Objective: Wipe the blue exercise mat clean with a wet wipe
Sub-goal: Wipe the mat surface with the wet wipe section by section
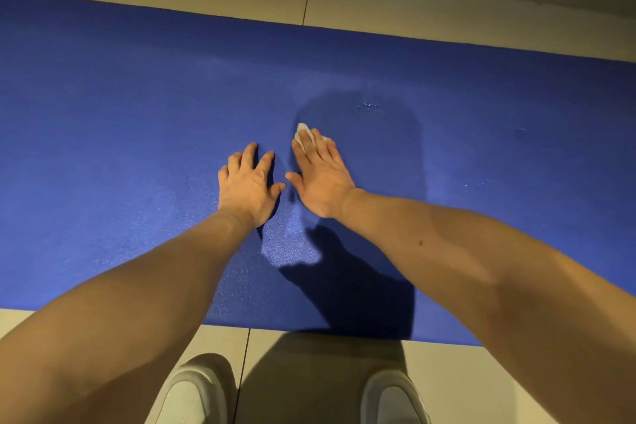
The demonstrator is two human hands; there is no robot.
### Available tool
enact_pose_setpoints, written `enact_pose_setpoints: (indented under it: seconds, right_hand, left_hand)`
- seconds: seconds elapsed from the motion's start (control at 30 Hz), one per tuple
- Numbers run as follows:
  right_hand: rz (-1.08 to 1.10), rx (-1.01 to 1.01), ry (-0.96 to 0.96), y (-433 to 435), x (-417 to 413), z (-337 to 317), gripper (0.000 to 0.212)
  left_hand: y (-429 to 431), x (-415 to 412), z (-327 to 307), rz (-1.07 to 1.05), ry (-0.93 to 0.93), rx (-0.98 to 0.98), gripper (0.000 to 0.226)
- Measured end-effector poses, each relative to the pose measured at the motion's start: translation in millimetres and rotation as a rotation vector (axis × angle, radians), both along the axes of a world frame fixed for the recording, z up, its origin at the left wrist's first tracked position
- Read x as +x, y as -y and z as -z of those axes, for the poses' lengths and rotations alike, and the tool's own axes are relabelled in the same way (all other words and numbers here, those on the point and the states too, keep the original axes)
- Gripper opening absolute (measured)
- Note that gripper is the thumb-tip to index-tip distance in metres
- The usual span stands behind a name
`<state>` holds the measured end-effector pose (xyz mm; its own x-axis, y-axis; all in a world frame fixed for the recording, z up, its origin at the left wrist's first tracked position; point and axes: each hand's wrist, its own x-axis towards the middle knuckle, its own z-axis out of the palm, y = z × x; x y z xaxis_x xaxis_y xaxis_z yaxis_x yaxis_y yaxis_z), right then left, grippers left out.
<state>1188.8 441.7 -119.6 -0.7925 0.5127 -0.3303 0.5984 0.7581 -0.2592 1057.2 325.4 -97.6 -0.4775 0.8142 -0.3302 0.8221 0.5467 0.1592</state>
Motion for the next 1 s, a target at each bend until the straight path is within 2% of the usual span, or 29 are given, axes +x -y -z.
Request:
enact_pose_setpoints:
  seconds: [0.07,0.13,0.27,0.37,0.43,0.5,0.6,0.67,0.73,0.9,1.0]
  right_hand:
    - [-0.093,0.040,0.001,-12,3,3,0.072]
    - [-0.063,0.050,0.004,-32,12,5,0.072]
    - [0.307,0.100,0.097,-65,31,3,0.075]
    - [0.461,0.125,0.141,-56,14,1,0.080]
    - [0.394,0.084,0.069,-40,-4,1,0.080]
    - [0.231,0.013,-0.012,-25,-19,1,0.078]
    - [0.029,0.027,0.005,-24,-27,2,0.075]
    - [0.002,0.026,-0.005,-36,-23,3,0.075]
    - [0.102,0.039,0.008,-56,-12,4,0.077]
    - [0.462,0.104,0.179,-87,0,1,0.086]
    - [0.512,0.070,0.135,-75,-23,0,0.088]
  left_hand:
    - [-4,-1,1,-0.001,-0.003,0.007,0.070]
    - [-8,-2,1,-0.001,-0.004,0.007,0.070]
    - [-10,-2,1,-0.005,-0.002,-0.005,0.070]
    - [-9,-1,1,-0.006,-0.005,-0.015,0.070]
    - [-10,-2,0,-0.009,-0.007,0.001,0.070]
    - [-11,-5,1,0.002,-0.018,0.021,0.069]
    - [-14,-9,4,0.010,-0.023,0.045,0.068]
    - [-18,-11,4,0.011,-0.027,0.040,0.070]
    - [-22,-11,4,0.010,-0.030,0.032,0.070]
    - [-26,-13,3,0.015,-0.037,0.000,0.071]
    - [-26,-14,3,0.017,-0.029,0.019,0.069]
